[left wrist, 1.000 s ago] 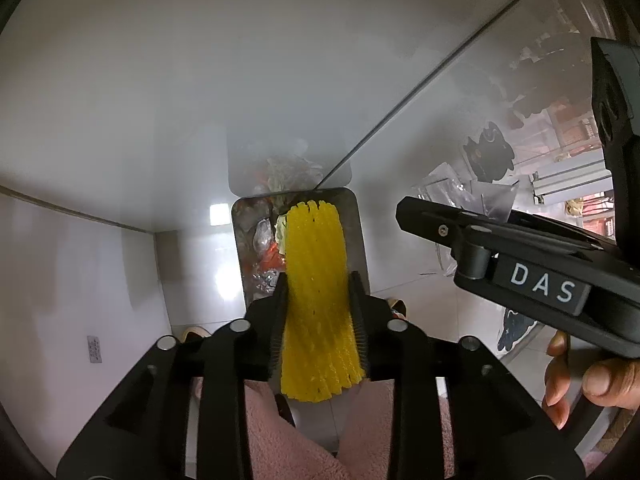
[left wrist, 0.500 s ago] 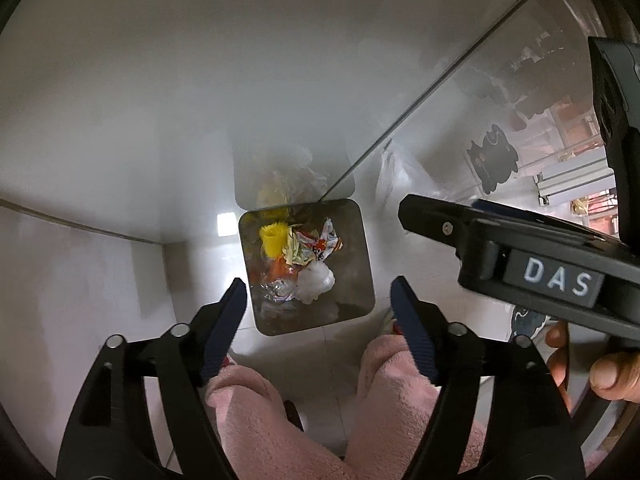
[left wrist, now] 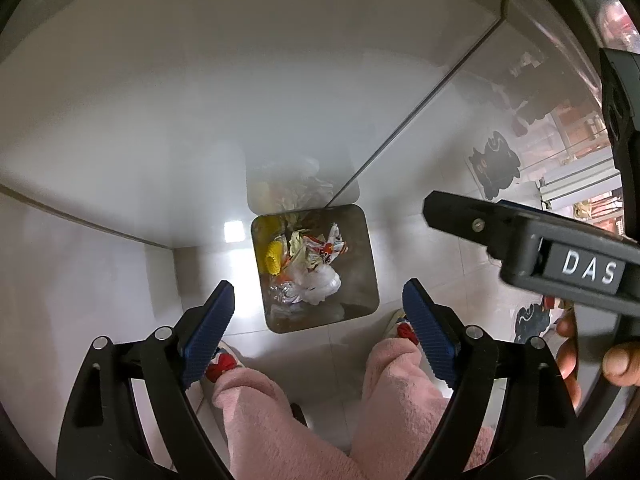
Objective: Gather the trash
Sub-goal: 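Grasp the white tissue with the left tool while the right tool grasps the yellow snack wrapper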
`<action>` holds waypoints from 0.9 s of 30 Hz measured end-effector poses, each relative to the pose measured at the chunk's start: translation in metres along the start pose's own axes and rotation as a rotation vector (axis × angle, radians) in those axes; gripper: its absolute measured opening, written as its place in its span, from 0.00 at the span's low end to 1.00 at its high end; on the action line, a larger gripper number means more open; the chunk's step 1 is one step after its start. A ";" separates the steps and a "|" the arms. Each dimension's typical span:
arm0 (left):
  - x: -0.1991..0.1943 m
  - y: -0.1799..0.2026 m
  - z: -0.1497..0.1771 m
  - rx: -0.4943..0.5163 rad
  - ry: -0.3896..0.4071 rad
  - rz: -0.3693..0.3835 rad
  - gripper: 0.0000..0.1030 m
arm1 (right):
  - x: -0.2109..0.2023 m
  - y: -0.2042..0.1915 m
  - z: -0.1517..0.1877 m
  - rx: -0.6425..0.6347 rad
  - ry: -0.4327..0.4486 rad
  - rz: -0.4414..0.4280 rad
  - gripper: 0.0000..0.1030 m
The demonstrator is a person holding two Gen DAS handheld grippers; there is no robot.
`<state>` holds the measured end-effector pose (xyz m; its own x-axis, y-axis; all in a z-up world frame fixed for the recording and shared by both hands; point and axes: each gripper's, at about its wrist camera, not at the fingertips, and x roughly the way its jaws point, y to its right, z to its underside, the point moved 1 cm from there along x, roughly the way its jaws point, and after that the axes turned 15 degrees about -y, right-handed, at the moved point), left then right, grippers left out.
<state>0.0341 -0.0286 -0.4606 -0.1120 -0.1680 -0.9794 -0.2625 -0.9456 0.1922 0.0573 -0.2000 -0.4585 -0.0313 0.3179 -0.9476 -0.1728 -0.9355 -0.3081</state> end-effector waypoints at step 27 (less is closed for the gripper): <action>-0.251 0.004 -0.001 0.008 0.366 -0.085 0.91 | -0.248 -0.055 0.021 -0.186 0.386 0.091 0.95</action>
<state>0.0624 0.0094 -0.2136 0.2604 -0.1790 -0.9488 -0.2640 -0.9584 0.1083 0.0541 -0.2247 -0.2045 0.3384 0.1853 -0.9226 -0.0053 -0.9800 -0.1988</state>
